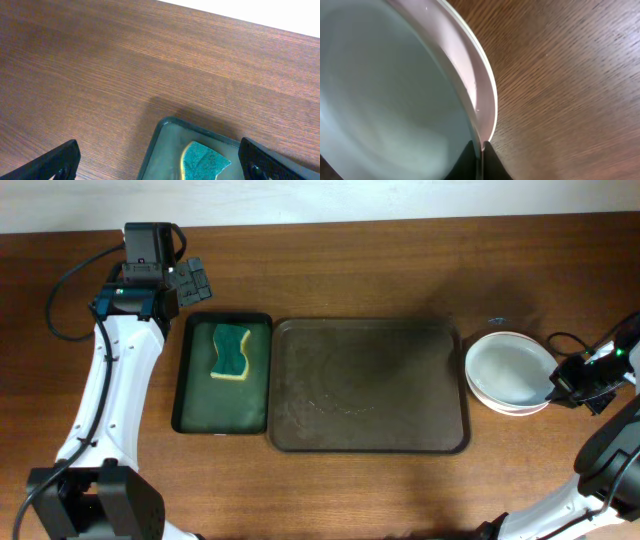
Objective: Clean dirty plates on tray and stack at the side
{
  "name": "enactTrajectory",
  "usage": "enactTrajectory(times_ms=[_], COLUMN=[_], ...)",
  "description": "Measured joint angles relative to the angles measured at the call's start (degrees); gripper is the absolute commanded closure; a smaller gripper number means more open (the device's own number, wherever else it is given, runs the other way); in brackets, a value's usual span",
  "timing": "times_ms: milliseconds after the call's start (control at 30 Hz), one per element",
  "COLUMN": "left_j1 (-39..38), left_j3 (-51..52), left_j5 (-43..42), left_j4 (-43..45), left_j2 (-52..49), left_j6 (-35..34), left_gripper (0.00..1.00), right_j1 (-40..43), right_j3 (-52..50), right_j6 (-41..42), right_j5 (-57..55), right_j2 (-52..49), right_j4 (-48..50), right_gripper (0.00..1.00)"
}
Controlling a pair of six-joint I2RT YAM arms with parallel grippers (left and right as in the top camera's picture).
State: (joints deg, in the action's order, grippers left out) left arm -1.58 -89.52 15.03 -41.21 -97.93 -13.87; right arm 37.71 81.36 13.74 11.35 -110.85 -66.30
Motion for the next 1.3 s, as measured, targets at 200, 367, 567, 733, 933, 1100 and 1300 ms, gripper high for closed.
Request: enactTrajectory(times_ms=[200, 367, 567, 733, 933, 1100, 1300], left_j1=[0.0, 0.0, 0.0, 0.0, 0.0, 0.0, 0.0], left_j3=[0.0, 0.0, 0.0, 0.0, 0.0, 0.0, 0.0], left_j5=[0.0, 0.0, 0.0, 0.0, 0.0, 0.0, 0.0], left_j4=[0.0, 0.0, 0.0, 0.0, 0.0, 0.0, 0.0], left_j2=[0.0, 0.0, 0.0, 0.0, 0.0, 0.0, 0.0], left_j6=[0.0, 0.0, 0.0, 0.0, 0.0, 0.0, 0.0], left_gripper=[0.01, 0.01, 0.01, 0.00, 0.01, 0.00, 0.01], right_j1=[0.0, -5.3, -29.0, -42.1, -45.7, -45.7, -45.7], right_j3=[0.0, 0.0, 1.2, 1.2, 1.2, 1.2, 1.2], right_j6=[0.1, -3.8, -13.6, -16.2, -16.6, -16.7, -16.7], right_j5=[-0.6, 3.3, 5.6, 3.1, 2.4, 2.1, 2.0], right_j2=[0.0, 0.0, 0.0, 0.0, 0.0, 0.0, 0.0], right_j4=[0.5, 1.2, 1.4, 2.1, 2.2, 2.2, 2.2], right_gripper=[0.64, 0.52, 0.45, 0.02, 0.02, 0.02, 0.02])
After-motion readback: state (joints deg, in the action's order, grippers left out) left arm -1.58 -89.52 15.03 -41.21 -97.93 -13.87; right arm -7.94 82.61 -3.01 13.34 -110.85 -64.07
